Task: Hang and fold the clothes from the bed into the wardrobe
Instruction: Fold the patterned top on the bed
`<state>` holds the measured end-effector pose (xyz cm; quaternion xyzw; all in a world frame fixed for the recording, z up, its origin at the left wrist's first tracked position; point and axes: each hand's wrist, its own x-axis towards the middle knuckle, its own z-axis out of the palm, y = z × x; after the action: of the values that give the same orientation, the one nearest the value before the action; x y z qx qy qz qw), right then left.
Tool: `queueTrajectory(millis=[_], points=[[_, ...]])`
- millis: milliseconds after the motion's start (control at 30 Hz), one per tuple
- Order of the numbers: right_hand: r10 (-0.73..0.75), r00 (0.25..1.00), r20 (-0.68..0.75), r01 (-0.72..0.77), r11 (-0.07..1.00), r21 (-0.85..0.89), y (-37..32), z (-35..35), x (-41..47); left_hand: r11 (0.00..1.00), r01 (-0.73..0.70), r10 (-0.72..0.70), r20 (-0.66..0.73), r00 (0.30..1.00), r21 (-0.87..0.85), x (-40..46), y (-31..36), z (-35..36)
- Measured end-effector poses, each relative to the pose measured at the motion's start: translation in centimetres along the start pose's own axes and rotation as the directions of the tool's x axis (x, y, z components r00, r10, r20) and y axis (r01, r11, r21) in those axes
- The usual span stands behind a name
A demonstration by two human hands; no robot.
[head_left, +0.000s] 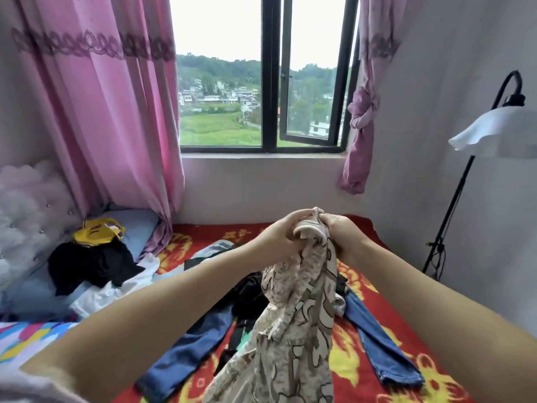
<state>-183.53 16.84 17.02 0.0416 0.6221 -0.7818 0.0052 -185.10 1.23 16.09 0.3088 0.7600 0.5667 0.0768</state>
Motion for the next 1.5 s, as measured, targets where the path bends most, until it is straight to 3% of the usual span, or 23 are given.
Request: queueTrajectory(millis=[67, 133, 233, 333, 400, 500, 633, 700, 733, 767, 833, 900, 933, 1000, 1067, 1133, 1200, 1267, 1333, 1400, 1500], points=[[-0.044, 0.998, -0.036, 0.031, 0.952, -0.306, 0.1, 0.1, 0.2, 0.99, -0.02, 0.05, -0.219, 0.974, 0.136, 1.0, 0.9, -0.2], [-0.166, 0.983, -0.071, 0.088, 0.781, -0.619, -0.6, -0.3, 0.1, 0.965, 0.031, 0.049, -0.295, 0.954, 0.259, 1.9, 1.5, -1.2], [-0.266, 0.964, 0.023, 0.205, 0.683, -0.701, -1.7, -0.5, -0.8, 0.902, 0.103, 0.012, -0.264, 0.965, 0.42, 3.1, 2.2, -2.7], [-0.172, 0.972, 0.162, 0.22, 0.413, -0.884, -1.2, 0.7, -2.2, 0.867, 0.1, 0.007, -0.214, 0.977, 0.487, 3.8, 3.4, -2.1], [-0.164, 0.98, 0.116, 0.158, 0.271, -0.95, 0.0, 0.9, -2.2, 0.856, 0.082, 0.017, -0.187, 0.982, 0.51, 4.1, 4.1, -1.2], [-0.165, 0.986, -0.025, 0.008, 0.192, -0.981, 1.2, -0.5, -1.5, 0.771, 0.043, 0.079, -0.162, 0.984, 0.636, 4.2, 4.4, -1.0], [-0.17, 0.976, -0.139, -0.124, 0.097, -0.988, 0.9, -3.3, -0.8, 0.475, 0.092, 0.092, -0.153, 0.984, 0.875, 3.4, 3.3, -2.7], [-0.229, 0.959, -0.169, -0.138, 0.145, -0.98, -0.4, -4.5, -0.4, 0.37, 0.155, 0.035, -0.181, 0.983, 0.916, 2.8, 2.3, -3.8], [-0.24, 0.951, -0.196, -0.141, 0.229, -0.963, -1.3, -4.9, -0.4, 0.374, 0.206, -0.014, -0.217, 0.976, 0.904, 2.6, 1.8, -4.4], [-0.233, 0.946, -0.224, -0.132, 0.352, -0.927, -2.2, -5.2, -0.2, 0.426, 0.266, -0.077, -0.258, 0.963, 0.865, 2.4, 1.5, -4.9], [-0.147, 0.945, -0.292, -0.139, 0.629, -0.765, -3.8, -5.1, -0.1, 0.656, 0.38, -0.219, -0.318, 0.923, 0.652, 2.6, 1.3, -5.6], [0.001, 0.944, -0.331, -0.197, 0.807, -0.557, -4.7, -4.3, -0.2, 0.854, 0.448, -0.361, -0.318, 0.877, 0.266, 3.2, 2.1, -5.5], [0.059, 0.948, -0.311, -0.21, 0.853, -0.478, -4.9, -4.0, -0.5, 0.887, 0.453, -0.414, -0.289, 0.863, 0.083, 3.4, 2.6, -5.3], [0.115, 0.964, -0.239, -0.193, 0.923, -0.334, -5.5, -3.4, -0.8, 0.877, 0.436, -0.469, -0.168, 0.867, -0.203, 3.5, 3.8, -5.2], [0.088, 0.984, -0.155, -0.122, 0.967, -0.223, -6.1, -3.5, -0.8, 0.796, 0.39, -0.446, -0.014, 0.895, -0.463, 3.4, 4.4, -5.4], [-0.005, 0.997, -0.076, -0.018, 0.953, -0.304, -7.0, -4.0, -1.1, 0.765, 0.347, -0.376, 0.062, 0.925, -0.542, 3.3, 4.1, -5.9], [-0.094, 0.995, 0.043, 0.103, 0.858, -0.503, -7.6, -4.8, -1.5, 0.906, 0.33, -0.335, 0.029, 0.942, -0.266, 3.0, 3.5, -6.0], [-0.137, 0.98, 0.145, 0.2, 0.693, -0.692, -8.1, -5.1, -1.9, 0.95, 0.274, -0.252, -0.154, 0.955, 0.147, 3.0, 2.8, -5.6], [-0.244, 0.959, 0.145, 0.246, 0.46, -0.853, -8.2, -5.0, -1.9, 0.891, 0.232, -0.118, -0.294, 0.948, 0.389, 3.0, 2.5, -5.5], [-0.418, 0.903, 0.102, 0.209, 0.218, -0.953, -8.2, -4.9, -1.8, 0.812, 0.221, -0.032, -0.335, 0.942, 0.541, 2.8, 2.6, -5.7], [-0.516, 0.855, 0.056, 0.135, 0.116, -0.984, -8.0, -5.4, -1.8, 0.736, 0.145, 0.123, -0.341, 0.932, 0.661, 2.4, 2.8, -6.2]])
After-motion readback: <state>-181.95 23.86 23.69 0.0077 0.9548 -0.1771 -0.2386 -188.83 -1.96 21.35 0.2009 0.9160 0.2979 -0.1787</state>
